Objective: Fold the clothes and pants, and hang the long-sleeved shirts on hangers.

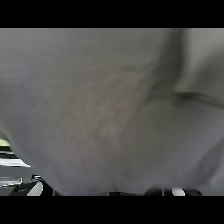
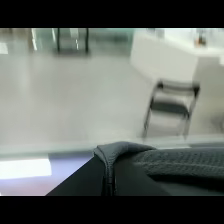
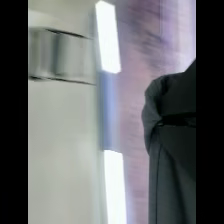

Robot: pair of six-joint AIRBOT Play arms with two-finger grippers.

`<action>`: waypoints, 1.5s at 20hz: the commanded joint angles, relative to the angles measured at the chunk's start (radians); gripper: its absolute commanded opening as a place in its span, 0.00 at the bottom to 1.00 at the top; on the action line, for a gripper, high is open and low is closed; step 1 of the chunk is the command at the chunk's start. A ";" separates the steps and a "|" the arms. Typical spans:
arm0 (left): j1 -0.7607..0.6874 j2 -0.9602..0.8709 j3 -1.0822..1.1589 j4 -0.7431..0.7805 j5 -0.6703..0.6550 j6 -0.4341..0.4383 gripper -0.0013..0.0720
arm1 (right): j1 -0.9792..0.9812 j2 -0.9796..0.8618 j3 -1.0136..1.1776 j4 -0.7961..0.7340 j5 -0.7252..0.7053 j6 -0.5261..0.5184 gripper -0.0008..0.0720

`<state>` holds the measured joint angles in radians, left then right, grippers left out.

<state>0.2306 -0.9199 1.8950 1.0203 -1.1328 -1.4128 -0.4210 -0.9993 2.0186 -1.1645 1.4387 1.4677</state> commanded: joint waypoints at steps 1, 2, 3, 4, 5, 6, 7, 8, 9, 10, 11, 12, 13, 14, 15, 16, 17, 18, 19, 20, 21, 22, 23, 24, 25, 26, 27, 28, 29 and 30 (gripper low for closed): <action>-0.034 -0.162 -0.196 -0.021 -0.145 0.000 0.05 | 0.067 -0.199 -0.225 0.007 0.283 0.043 0.06; -0.049 -0.213 -0.296 -0.018 -0.141 0.000 0.05 | 0.125 -0.249 -0.340 -0.009 0.232 0.044 0.06; -0.061 -0.262 -0.391 -0.014 -0.122 0.000 0.05 | 0.178 -0.293 -0.439 -0.012 0.159 0.048 0.06; -0.071 -0.314 -0.483 -0.016 -0.085 -0.001 0.05 | 0.226 -0.346 -0.529 -0.015 0.063 0.072 0.06; -0.082 -0.377 -0.562 -0.016 -0.026 -0.001 0.05 | 0.262 -0.407 -0.587 -0.018 -0.041 0.115 0.06; -0.084 -0.441 -0.605 -0.018 0.016 -0.001 0.05 | 0.286 -0.472 -0.603 -0.017 -0.110 0.155 0.06; -0.083 -0.515 -0.615 -0.022 0.042 -0.001 0.05 | 0.303 -0.539 -0.599 0.001 -0.180 0.184 0.06; -0.082 -0.583 -0.600 -0.030 0.059 -0.001 0.05 | 0.307 -0.586 -0.593 0.044 -0.251 0.185 0.06; -0.082 -0.636 -0.575 -0.031 0.082 -0.001 0.05 | 0.308 -0.618 -0.591 0.095 -0.336 0.185 0.06; -0.084 -0.681 -0.540 -0.034 0.114 -0.001 0.05 | 0.306 -0.636 -0.591 0.123 -0.439 0.185 0.06; -0.089 -0.714 -0.507 -0.036 0.150 -0.001 0.05 | 0.306 -0.644 -0.591 0.124 -0.549 0.185 0.06; -0.095 -0.740 -0.472 -0.036 0.192 0.000 0.05 | 0.305 -0.649 -0.591 0.121 -0.646 0.186 0.06; -0.103 -0.758 -0.443 -0.035 0.235 0.000 0.05 | 0.305 -0.653 -0.591 0.121 -0.739 0.186 0.06; -0.113 -0.772 -0.421 -0.036 0.288 0.000 0.05 | 0.305 -0.660 -0.591 0.122 -0.815 0.186 0.06; -0.122 -0.780 -0.409 -0.036 0.347 0.000 0.05 | 0.305 -0.668 -0.591 0.122 -0.866 0.186 0.06; -0.130 -0.783 -0.408 -0.036 0.398 0.000 0.05 | 0.305 -0.679 -0.591 0.124 -0.901 0.186 0.06; -0.140 -0.788 -0.408 -0.036 0.434 0.000 0.05 | 0.305 -0.694 -0.591 0.128 -0.916 0.186 0.06; -0.146 -0.797 -0.409 -0.036 0.446 0.000 0.05 | 0.306 -0.711 -0.591 0.132 -0.910 0.185 0.06; -0.154 -0.811 -0.409 -0.036 0.443 -0.001 0.05 | 0.306 -0.728 -0.591 0.132 -0.891 0.185 0.06; -0.163 -0.830 -0.409 -0.036 0.431 -0.001 0.05 | 0.306 -0.745 -0.591 0.132 -0.864 0.185 0.06; -0.170 -0.848 -0.409 -0.037 0.417 -0.001 0.05 | 0.306 -0.756 -0.591 0.132 -0.830 0.186 0.06; -0.172 -0.855 -0.409 -0.037 0.408 -0.001 0.05 | 0.306 -0.757 -0.590 0.132 -0.804 0.186 0.06; -0.169 -0.848 -0.405 -0.037 0.394 -0.001 0.05 | 0.298 -0.750 -0.575 0.132 -0.752 0.185 0.06; -0.156 -0.832 -0.390 -0.036 0.356 0.000 0.05 | 0.281 -0.737 -0.541 0.130 -0.663 0.182 0.06; -0.135 -0.809 -0.363 -0.036 0.282 0.000 0.05 | 0.259 -0.721 -0.500 0.129 -0.555 0.166 0.07; -0.111 -0.785 -0.335 -0.035 0.175 0.000 0.05 | 0.230 -0.699 -0.459 0.124 -0.433 0.144 0.07; -0.087 -0.764 -0.310 -0.029 0.042 0.003 0.05 | 0.201 -0.673 -0.428 0.112 -0.296 0.133 0.07; -0.062 -0.743 -0.303 -0.021 -0.098 0.014 0.05 | 0.180 -0.646 -0.422 0.091 -0.171 0.134 0.07; -0.048 -0.735 -0.309 -0.003 -0.215 0.018 0.05 | 0.173 -0.626 -0.428 0.047 -0.049 0.146 0.07; -0.043 -0.738 -0.327 0.025 -0.320 0.019 0.05 | 0.180 -0.615 -0.449 -0.008 0.053 0.162 0.07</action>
<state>0.1509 -1.6821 1.5623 1.0016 -1.1164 -1.4048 -0.2146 -1.6592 1.5589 -1.0779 1.1236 1.6234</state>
